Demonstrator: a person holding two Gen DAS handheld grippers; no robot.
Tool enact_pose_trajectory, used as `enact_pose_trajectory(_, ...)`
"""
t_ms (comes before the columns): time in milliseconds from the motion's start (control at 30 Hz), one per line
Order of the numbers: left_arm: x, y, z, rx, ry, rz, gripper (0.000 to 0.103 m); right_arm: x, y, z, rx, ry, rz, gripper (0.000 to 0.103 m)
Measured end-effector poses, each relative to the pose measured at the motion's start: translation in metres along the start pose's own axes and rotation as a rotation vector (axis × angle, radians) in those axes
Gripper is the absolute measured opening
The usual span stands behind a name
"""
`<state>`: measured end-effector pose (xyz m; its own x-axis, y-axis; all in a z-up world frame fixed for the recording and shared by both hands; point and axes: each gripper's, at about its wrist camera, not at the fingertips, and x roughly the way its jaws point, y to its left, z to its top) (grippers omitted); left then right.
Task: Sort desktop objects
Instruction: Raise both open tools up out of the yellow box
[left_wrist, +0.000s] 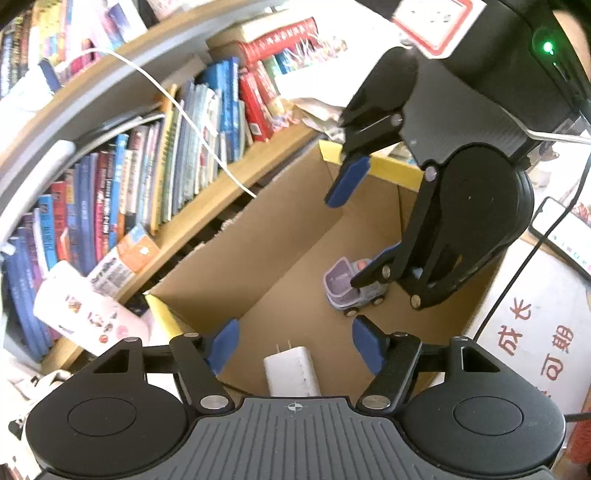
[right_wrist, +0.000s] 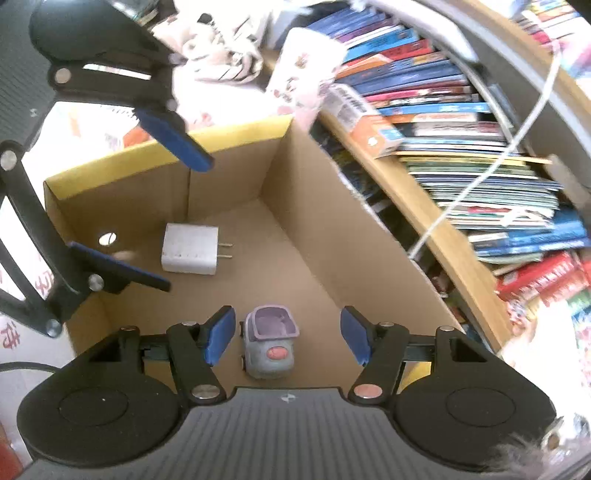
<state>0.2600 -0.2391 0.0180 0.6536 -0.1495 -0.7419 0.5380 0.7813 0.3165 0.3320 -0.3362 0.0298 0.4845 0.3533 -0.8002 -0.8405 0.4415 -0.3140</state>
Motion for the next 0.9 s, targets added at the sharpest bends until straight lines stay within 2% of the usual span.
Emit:
enact_pose_trajectory(33,-0.003,0.001,0.0,-0.01,-0.011,0.006,0.07,-0.004,0.0,-0.001,0.014,-0.011,-0.019,0.077)
enact_pose_trajectory(167,-0.027,0.002,-0.007,-0.064,-0.064,0.024,0.08,-0.03,0.005,-0.007,0.062,-0.08,-0.054,0.08)
enact_pose_trajectory(267,-0.047,0.003,-0.013,-0.101,-0.104,0.037,0.081,-0.05,0.01,-0.014,0.117,-0.133,-0.069,0.086)
enact_pose_trajectory(433,-0.077,0.006,-0.023,-0.196,-0.173,0.09,0.086,-0.069,0.015,-0.026,0.24,-0.197,-0.111,0.088)
enact_pose_trajectory(533,-0.093,0.005,-0.03,-0.264,-0.239,0.152,0.09,-0.078,0.019,-0.035,0.321,-0.229,-0.141,0.091)
enact_pose_trajectory(633,-0.107,0.0,-0.036,-0.292,-0.295,0.189,0.094,-0.086,0.026,-0.044,0.386,-0.256,-0.175,0.092)
enact_pose_trajectory(767,-0.12,-0.004,-0.043,-0.33,-0.346,0.205,0.094,-0.097,0.039,-0.056,0.474,-0.299,-0.235,0.095)
enact_pose_trajectory(900,-0.124,-0.003,-0.053,-0.401,-0.363,0.191,0.095,-0.104,0.056,-0.069,0.531,-0.32,-0.29,0.097)
